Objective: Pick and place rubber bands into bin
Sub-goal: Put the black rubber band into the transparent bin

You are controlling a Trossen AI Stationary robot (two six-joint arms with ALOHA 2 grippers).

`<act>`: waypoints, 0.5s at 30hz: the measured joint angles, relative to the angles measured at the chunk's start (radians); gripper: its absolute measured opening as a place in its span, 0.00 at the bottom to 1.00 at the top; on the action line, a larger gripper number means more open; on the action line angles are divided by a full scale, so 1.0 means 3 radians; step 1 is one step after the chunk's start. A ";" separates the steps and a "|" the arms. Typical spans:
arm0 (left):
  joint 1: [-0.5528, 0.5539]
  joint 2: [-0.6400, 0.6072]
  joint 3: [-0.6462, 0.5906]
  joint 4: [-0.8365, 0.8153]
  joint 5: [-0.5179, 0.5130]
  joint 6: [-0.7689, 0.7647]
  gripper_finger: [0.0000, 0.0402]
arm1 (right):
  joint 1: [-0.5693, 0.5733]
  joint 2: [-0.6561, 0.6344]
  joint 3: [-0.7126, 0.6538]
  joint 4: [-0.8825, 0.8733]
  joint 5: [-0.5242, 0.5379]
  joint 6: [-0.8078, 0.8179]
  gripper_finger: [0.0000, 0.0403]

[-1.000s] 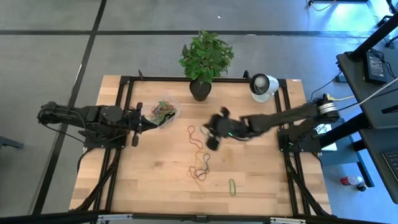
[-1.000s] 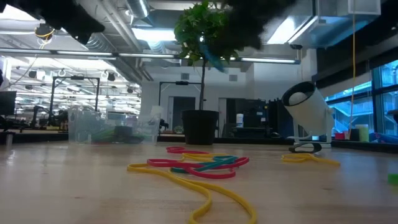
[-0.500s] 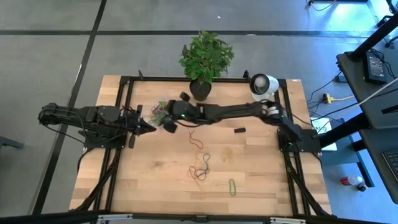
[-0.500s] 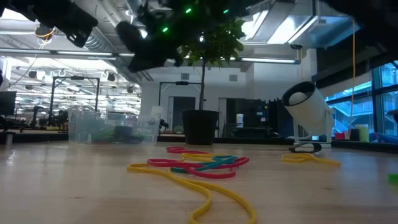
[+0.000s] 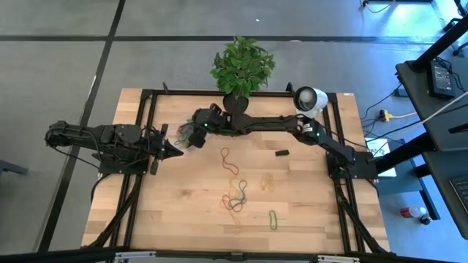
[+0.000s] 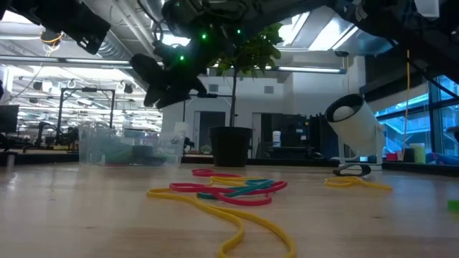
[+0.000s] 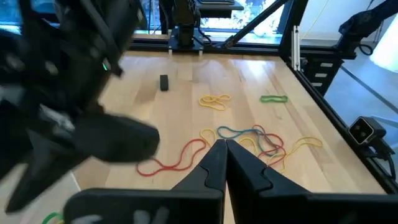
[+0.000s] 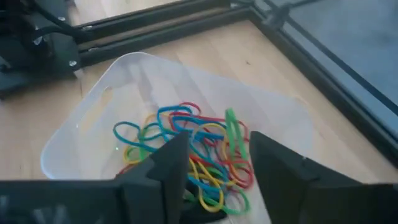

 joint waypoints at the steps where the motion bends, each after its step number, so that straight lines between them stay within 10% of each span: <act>1: 0.0000 0.0000 0.0000 0.0000 -0.0001 0.0001 0.01 | -0.0003 -0.0017 0.0080 -0.0159 -0.0001 0.0037 0.45; 8: 0.0000 0.0001 0.0000 0.0000 -0.0034 0.0001 0.00 | 0.0028 -0.0083 0.0749 -0.1688 -0.0078 0.0034 0.51; 15: 0.0000 0.0001 0.0000 0.0005 -0.0140 0.0001 0.00 | 0.0105 -0.0605 0.0077 -0.2444 -0.0235 0.0047 0.44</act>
